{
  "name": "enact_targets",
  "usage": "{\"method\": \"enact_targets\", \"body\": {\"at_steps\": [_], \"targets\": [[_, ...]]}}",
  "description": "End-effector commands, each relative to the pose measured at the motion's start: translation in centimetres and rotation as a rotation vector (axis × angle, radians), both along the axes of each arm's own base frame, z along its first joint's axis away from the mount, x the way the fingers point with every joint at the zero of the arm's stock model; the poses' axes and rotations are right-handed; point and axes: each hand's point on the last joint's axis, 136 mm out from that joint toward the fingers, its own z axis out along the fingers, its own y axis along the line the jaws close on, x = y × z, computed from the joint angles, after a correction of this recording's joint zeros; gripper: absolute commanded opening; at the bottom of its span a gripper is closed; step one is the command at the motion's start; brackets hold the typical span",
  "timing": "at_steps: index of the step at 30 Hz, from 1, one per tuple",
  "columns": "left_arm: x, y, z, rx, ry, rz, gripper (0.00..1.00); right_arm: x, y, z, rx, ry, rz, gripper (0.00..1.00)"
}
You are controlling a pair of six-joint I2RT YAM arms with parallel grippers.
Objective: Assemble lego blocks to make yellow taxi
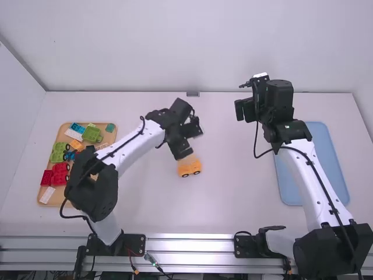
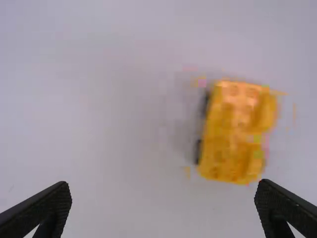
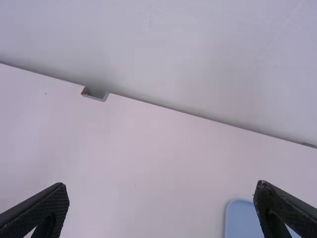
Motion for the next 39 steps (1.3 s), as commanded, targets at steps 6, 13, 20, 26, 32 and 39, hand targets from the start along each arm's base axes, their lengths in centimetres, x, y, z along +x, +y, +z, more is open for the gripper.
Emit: {"method": "enact_targets", "body": {"at_steps": [6, 13, 20, 26, 32, 39], "targets": [[4.8, 10.4, 4.4, -0.029, -0.131, 0.696, 0.99, 0.4, -0.1, 1.3, 0.005, -0.027, -0.005, 0.99], [3.2, 21.6, 3.9, -0.122, -0.137, 1.461, 0.99, 0.4, -0.1, 1.3, 0.006, -0.027, -0.004, 0.99], [-2.2, 28.2, 0.8, -0.121, 0.084, 1.769, 0.99, 0.4, 0.0, 1.3, 0.006, -0.027, -0.003, 0.99], [-5.0, 30.3, -1.6, -0.145, 0.202, 1.875, 0.99, 0.5, 0.0, 1.4, 0.008, -0.032, -0.002, 0.99], [-7.9, 31.3, -3.9, -0.179, 0.230, 2.235, 0.99, 0.5, 0.0, 1.3, 0.010, -0.030, -0.004, 0.99], [-14.7, 32.2, -3.8, 0.068, 0.037, 2.785, 0.99, 0.5, 0.0, 1.3, 0.010, -0.030, -0.004, 0.99]]}}
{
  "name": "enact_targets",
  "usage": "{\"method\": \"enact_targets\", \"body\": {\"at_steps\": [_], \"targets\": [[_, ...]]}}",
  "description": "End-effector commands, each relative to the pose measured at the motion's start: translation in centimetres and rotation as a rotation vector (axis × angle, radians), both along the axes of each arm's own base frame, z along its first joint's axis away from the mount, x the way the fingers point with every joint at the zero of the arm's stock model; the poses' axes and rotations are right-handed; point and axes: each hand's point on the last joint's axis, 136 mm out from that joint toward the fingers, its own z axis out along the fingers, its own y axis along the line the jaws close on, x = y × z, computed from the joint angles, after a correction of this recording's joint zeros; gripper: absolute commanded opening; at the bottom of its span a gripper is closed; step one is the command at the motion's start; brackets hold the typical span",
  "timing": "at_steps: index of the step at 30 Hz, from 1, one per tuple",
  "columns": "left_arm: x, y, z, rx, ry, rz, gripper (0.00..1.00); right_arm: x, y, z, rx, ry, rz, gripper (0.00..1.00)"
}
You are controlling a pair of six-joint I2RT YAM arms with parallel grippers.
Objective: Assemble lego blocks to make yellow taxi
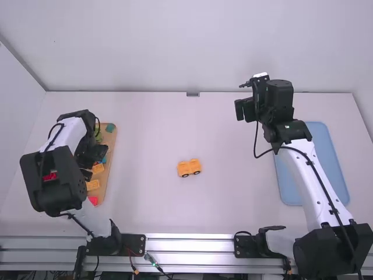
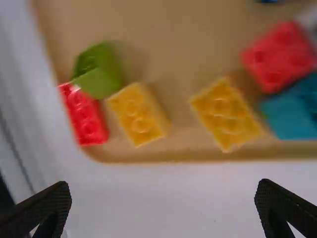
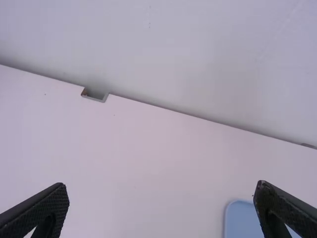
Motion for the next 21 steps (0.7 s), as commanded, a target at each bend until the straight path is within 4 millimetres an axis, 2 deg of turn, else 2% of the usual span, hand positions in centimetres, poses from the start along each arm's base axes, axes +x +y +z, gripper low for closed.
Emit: {"method": "enact_targets", "body": {"at_steps": [1, 6, 10, 13, 17, 21], "targets": [[-1.6, 1.0, 1.3, 0.180, -0.019, 0.279, 0.99, 0.4, 0.0, 1.2, 0.008, -0.026, -0.003, 0.99], [-2.0, 1.0, 0.9, 0.194, -0.033, 0.294, 0.99, 0.4, 0.0, 1.2, 0.008, -0.022, -0.003, 0.99], [-0.6, 1.3, -0.8, 0.163, -0.091, 0.190, 0.99, 0.4, 0.0, 1.2, 0.008, -0.023, -0.001, 0.99], [-0.5, 1.1, -2.0, 0.150, -0.111, 0.181, 0.99, 0.4, 0.0, 1.2, 0.008, -0.023, -0.002, 0.99], [-2.0, 1.1, -1.1, 0.198, -0.101, 0.253, 0.99, 0.4, 0.0, 1.3, 0.008, -0.027, -0.003, 0.99], [-1.9, 1.2, -0.1, 0.209, -0.138, 0.250, 0.99, 0.5, 0.0, 1.3, 0.009, -0.031, -0.002, 0.99]]}}
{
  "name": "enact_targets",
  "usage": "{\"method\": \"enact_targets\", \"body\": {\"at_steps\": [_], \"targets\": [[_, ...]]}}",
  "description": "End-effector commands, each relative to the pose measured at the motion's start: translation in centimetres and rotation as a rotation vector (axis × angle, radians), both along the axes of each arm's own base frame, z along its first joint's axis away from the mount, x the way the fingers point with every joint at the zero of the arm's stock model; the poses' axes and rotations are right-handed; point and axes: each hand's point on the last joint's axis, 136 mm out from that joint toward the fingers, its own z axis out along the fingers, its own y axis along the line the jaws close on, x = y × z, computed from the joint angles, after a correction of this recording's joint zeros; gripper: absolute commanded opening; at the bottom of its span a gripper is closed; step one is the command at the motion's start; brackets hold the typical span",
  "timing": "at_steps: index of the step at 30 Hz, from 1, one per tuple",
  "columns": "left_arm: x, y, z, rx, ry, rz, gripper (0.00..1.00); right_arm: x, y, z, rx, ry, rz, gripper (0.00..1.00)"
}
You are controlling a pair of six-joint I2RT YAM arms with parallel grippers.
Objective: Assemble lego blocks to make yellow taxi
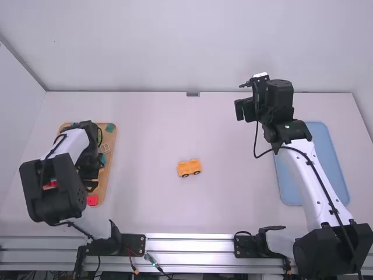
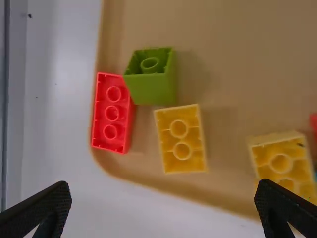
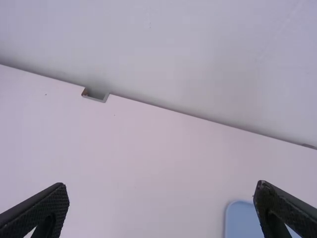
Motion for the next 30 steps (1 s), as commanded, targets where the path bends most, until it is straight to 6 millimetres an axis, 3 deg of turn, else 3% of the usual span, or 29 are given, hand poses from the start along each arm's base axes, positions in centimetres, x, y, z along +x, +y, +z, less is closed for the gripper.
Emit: {"method": "enact_targets", "body": {"at_steps": [1, 5, 10, 15, 24, 30], "targets": [[0.2, 0.6, 1.6, 0.056, -0.057, 0.016, 0.99, 0.5, -0.1, 1.3, 0.010, -0.030, -0.006, 0.99], [0.2, 0.6, 1.0, 0.047, -0.080, 0.019, 0.99, 0.4, 0.0, 1.2, 0.010, -0.022, -0.004, 0.99], [0.7, 0.3, -1.5, -0.081, -0.157, -0.009, 0.99, 0.4, 0.0, 1.2, 0.009, -0.022, -0.004, 0.99], [-0.6, 0.7, -2.6, -0.138, -0.175, 0.050, 0.99, 0.4, 0.0, 1.3, 0.011, -0.026, -0.004, 0.99], [-1.1, 0.9, -3.4, -0.112, -0.164, 0.037, 0.99, 0.3, 1.0, 1.3, 0.006, -0.030, 0.021, 0.99], [0.2, 1.5, -3.4, -0.117, -0.183, -0.130, 0.99, 0.4, 1.0, 1.6, 0.009, -0.043, 0.020, 0.99]]}}
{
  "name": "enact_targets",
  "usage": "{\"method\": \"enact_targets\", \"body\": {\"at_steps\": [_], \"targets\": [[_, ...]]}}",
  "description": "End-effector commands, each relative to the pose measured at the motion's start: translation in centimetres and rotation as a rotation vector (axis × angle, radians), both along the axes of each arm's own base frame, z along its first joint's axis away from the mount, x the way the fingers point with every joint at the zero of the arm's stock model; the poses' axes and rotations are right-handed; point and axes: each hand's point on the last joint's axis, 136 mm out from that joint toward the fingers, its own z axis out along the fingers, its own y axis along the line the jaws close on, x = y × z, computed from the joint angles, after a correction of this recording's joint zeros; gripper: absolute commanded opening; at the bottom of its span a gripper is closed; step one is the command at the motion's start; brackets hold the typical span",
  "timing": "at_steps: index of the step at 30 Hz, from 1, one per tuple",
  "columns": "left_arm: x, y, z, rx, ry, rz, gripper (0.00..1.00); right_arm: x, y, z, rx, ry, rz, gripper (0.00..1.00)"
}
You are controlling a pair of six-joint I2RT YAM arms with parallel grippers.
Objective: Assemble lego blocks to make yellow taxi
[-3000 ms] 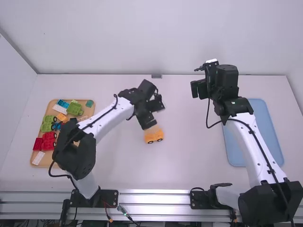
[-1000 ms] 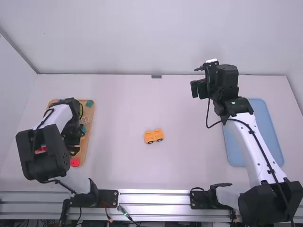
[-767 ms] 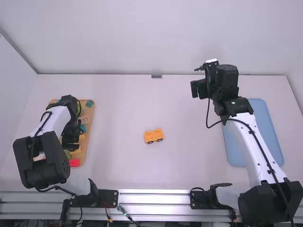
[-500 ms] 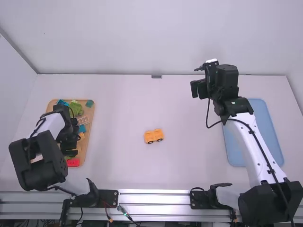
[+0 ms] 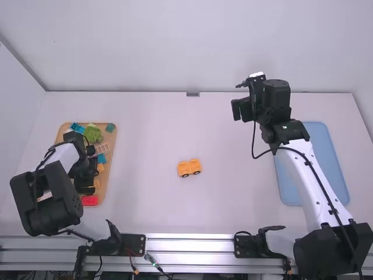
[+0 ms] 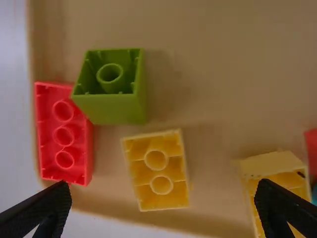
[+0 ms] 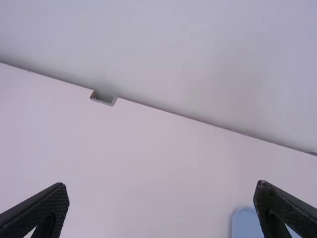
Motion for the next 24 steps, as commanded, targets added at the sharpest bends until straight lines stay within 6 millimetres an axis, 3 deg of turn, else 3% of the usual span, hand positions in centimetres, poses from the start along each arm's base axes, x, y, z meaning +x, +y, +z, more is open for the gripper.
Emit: {"method": "enact_targets", "body": {"at_steps": [1, 8, 14, 24], "targets": [[0.0, 0.0, -0.1, 0.001, 0.012, -0.123, 0.99, 0.4, -0.1, 1.3, 0.005, -0.027, -0.006, 0.99], [-0.4, -0.2, -0.2, -0.003, 0.020, -0.097, 0.92, 0.4, -0.1, 1.3, 0.004, -0.027, -0.008, 0.99], [-1.1, -0.4, -0.8, 0.000, 0.022, 0.004, 0.99, 0.4, -0.1, 1.3, 0.005, -0.028, -0.007, 0.99], [-0.6, -0.8, -2.3, -0.010, -0.036, 0.005, 0.99, 0.5, -0.1, 1.4, 0.006, -0.032, -0.006, 0.99]]}}
